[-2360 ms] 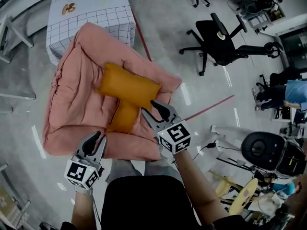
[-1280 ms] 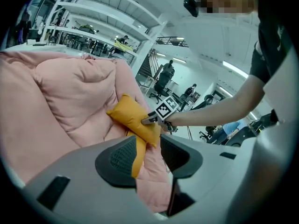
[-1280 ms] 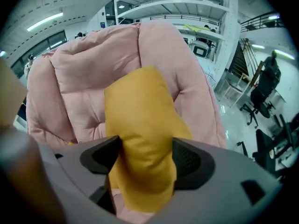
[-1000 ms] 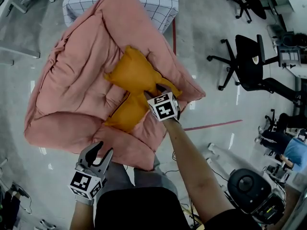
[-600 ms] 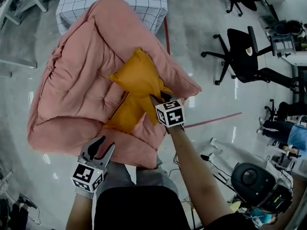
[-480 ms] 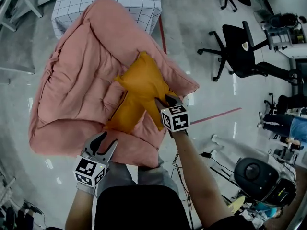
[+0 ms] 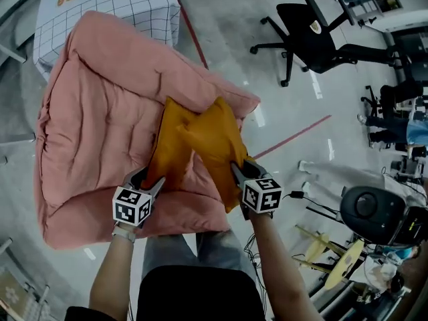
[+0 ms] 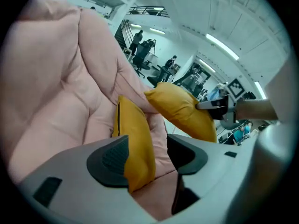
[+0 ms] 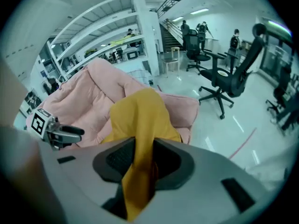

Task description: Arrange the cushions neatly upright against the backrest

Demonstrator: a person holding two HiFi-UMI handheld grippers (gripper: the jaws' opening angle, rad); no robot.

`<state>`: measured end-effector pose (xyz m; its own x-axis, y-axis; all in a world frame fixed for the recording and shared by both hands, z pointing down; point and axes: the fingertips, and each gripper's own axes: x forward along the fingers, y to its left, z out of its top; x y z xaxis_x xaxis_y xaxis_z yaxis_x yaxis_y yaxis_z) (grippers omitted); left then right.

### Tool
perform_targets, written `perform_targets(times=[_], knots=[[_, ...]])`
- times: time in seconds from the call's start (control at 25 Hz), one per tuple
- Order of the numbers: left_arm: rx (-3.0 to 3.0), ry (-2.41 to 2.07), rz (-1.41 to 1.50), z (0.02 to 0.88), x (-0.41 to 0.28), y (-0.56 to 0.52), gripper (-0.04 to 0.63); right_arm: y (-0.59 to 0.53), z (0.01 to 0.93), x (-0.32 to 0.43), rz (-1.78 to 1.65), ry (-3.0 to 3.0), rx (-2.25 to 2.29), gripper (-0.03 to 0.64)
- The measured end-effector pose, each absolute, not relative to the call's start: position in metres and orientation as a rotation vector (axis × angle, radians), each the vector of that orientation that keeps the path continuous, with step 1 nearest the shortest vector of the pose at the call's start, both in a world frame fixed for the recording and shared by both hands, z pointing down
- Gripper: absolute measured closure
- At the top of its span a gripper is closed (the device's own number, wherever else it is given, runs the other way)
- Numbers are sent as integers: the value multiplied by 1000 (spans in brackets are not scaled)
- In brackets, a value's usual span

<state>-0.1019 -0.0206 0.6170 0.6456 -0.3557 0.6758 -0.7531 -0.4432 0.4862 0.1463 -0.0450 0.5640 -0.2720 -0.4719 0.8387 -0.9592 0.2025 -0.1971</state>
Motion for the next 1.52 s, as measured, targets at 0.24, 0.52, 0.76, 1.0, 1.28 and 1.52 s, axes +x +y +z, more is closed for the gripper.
perform_targets(times=[0.24,0.52,0.76,1.0,1.28,1.52], knots=[[1971,-805,724,706,-90,-47,287,-17,575,160,1192,-1831,1475,494],[1831,-651,669,765,-74,-44,242,-7,594,169,1290,-1791,1517,503],[1875,-680,612,754,-66,-44,352,-17,585,181,1314,-1809,1587,511],[1961,-779,560,724,-66,-39,379,-29,577,194,1307,-1822,1623,517],[2054,-940,453,679,-71,-33,391,-37,566,201,1255,-1869,1593,523],[2089,-1131,202,627,-97,-44,402,-44,557,209,1257,-1922,1586,529]])
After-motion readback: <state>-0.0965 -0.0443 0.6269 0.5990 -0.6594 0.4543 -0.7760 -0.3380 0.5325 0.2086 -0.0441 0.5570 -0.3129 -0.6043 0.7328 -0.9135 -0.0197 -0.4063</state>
